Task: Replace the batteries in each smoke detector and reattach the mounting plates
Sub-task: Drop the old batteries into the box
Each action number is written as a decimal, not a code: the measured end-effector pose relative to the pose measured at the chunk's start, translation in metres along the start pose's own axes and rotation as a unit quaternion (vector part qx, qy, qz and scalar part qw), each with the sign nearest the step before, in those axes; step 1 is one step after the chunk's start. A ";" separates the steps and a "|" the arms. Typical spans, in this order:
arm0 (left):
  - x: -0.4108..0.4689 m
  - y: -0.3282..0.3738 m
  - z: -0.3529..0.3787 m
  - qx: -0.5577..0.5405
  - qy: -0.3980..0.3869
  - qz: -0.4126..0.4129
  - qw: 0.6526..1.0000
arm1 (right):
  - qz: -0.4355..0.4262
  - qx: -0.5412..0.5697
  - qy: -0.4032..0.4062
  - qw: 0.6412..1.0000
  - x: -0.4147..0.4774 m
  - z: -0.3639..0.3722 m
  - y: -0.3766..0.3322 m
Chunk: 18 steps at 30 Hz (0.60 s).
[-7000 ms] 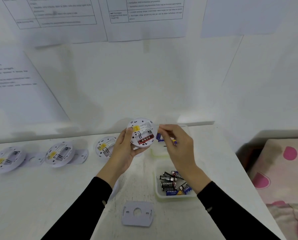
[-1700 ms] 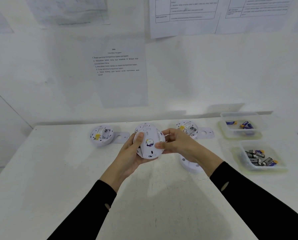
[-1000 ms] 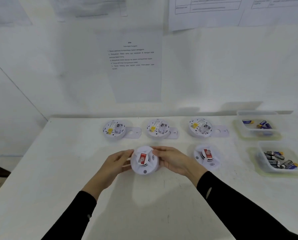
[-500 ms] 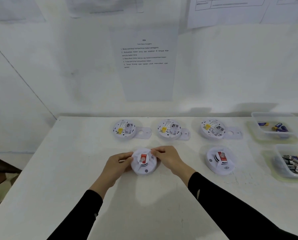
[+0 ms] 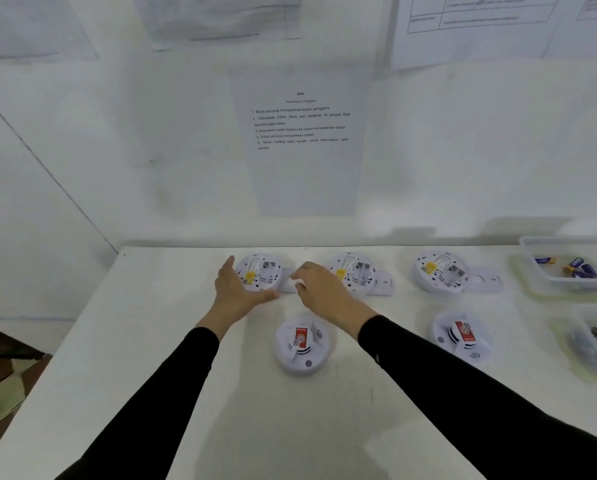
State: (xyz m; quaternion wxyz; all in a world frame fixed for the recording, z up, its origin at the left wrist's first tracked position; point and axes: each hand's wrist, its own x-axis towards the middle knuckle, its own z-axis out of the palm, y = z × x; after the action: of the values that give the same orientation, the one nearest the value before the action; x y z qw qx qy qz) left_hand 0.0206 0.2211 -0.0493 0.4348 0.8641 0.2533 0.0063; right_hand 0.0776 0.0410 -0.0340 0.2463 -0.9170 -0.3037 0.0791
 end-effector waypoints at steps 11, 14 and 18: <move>0.015 -0.025 0.001 -0.046 0.049 0.041 0.997 | -0.024 -0.206 -0.138 0.968 0.054 0.004 0.013; -0.003 -0.007 -0.007 -0.066 0.076 0.049 0.994 | -0.046 -0.236 -0.116 0.964 0.049 0.002 0.013; -0.024 0.019 -0.011 -0.125 0.126 0.092 0.980 | -0.099 -0.182 -0.009 0.978 0.026 -0.022 0.011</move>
State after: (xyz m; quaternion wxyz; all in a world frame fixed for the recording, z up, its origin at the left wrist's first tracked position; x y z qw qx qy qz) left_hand 0.0058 0.2095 -0.0228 0.5016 0.8148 0.2229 0.1866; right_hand 0.1108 0.0404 -0.0198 0.0791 -0.9110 -0.4048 0.0057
